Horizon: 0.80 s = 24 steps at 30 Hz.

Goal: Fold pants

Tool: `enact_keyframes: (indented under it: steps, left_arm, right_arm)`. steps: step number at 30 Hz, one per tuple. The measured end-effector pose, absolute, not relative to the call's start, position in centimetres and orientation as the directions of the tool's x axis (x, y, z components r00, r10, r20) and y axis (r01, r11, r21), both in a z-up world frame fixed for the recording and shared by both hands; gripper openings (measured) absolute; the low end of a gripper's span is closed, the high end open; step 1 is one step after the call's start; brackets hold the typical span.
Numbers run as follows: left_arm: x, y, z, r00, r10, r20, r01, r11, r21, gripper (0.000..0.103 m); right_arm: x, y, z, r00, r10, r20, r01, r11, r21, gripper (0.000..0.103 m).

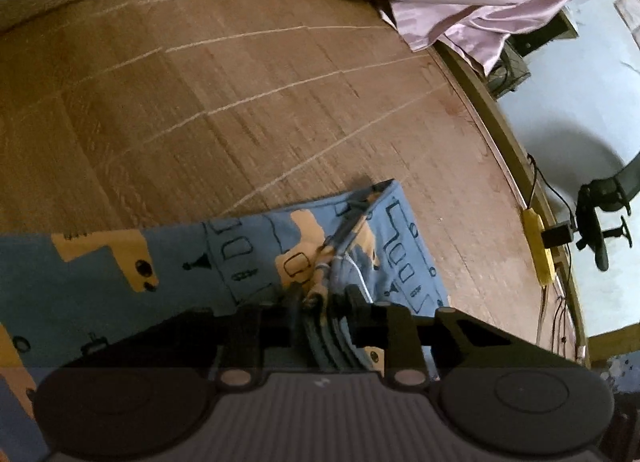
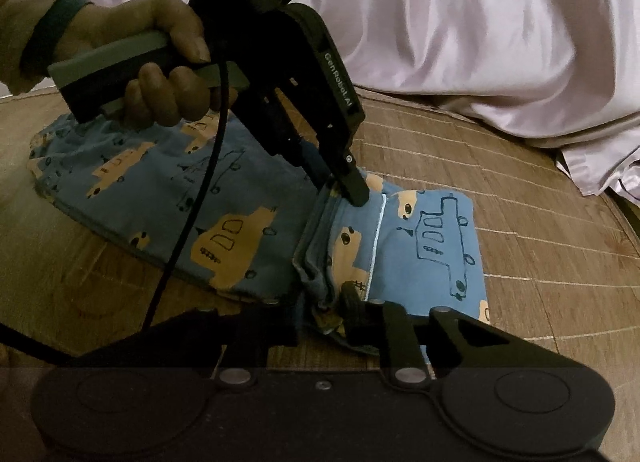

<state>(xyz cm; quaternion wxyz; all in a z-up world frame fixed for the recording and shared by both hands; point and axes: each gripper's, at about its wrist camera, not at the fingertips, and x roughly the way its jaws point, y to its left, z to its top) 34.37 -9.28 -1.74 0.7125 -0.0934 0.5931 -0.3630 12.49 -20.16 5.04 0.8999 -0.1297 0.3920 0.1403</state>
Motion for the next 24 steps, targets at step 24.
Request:
enact_keyframes:
  steps: [24]
  left_arm:
    - [36.0,-6.6,-1.0,-0.056,-0.709,-0.703,0.268,0.668,-0.694,0.014]
  right_arm:
    - [12.3,-19.3,7.7,0.66,0.21,-0.722,-0.369,0.927,-0.068,0.013]
